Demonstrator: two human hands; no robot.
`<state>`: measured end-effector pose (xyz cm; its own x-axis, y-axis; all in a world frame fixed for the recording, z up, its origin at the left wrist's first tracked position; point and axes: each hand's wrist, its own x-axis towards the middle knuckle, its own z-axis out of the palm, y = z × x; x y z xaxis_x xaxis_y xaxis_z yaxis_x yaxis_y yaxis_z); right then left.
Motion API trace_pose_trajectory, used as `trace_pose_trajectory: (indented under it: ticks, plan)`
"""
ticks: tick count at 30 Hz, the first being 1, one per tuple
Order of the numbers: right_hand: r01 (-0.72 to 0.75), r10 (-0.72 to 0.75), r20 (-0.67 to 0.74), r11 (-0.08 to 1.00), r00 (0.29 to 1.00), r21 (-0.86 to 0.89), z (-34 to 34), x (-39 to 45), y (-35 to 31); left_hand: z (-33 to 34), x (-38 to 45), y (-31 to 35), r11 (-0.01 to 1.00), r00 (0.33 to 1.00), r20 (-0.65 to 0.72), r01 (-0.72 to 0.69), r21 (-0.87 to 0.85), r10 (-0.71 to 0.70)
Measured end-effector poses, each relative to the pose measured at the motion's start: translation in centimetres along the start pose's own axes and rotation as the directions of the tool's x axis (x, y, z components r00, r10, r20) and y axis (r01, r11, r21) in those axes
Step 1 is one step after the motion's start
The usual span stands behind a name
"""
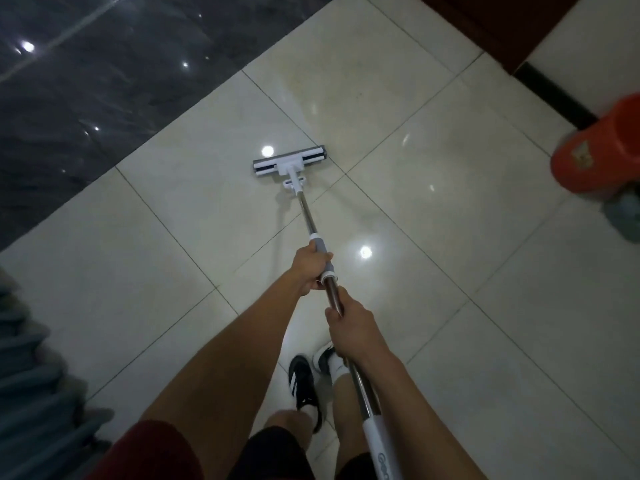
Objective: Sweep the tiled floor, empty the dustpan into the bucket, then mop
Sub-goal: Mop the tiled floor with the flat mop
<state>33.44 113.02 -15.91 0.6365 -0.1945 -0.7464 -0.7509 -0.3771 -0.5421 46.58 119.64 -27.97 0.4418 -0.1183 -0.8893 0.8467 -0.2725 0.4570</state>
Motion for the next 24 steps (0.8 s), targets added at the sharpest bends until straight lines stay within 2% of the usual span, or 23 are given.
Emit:
trace_pose_trajectory:
  ticks: [7,16,21,24]
  plan:
    - [-0.063,0.064,-0.050,0.998,0.997,0.030,5.0,-6.5,4.7,-0.2,-3.3,-8.2,1.000,1.000,0.010,-0.001,0.010,0.001]
    - [-0.093,0.099,-0.071,0.993,0.993,0.078,7.3,-13.5,11.6,2.6,-8.1,-16.6,0.999,1.000,0.004,-0.009,0.039,0.008]
    - [-0.058,0.077,-0.127,0.988,0.989,0.145,7.9,-18.9,17.6,6.2,-11.1,-23.3,0.996,0.994,-0.065,-0.086,0.038,0.089]
    - [-0.063,0.089,-0.148,0.983,0.985,0.174,7.8,-21.7,21.3,8.6,-13.4,-26.6,0.991,0.991,-0.050,-0.120,0.062,0.123]
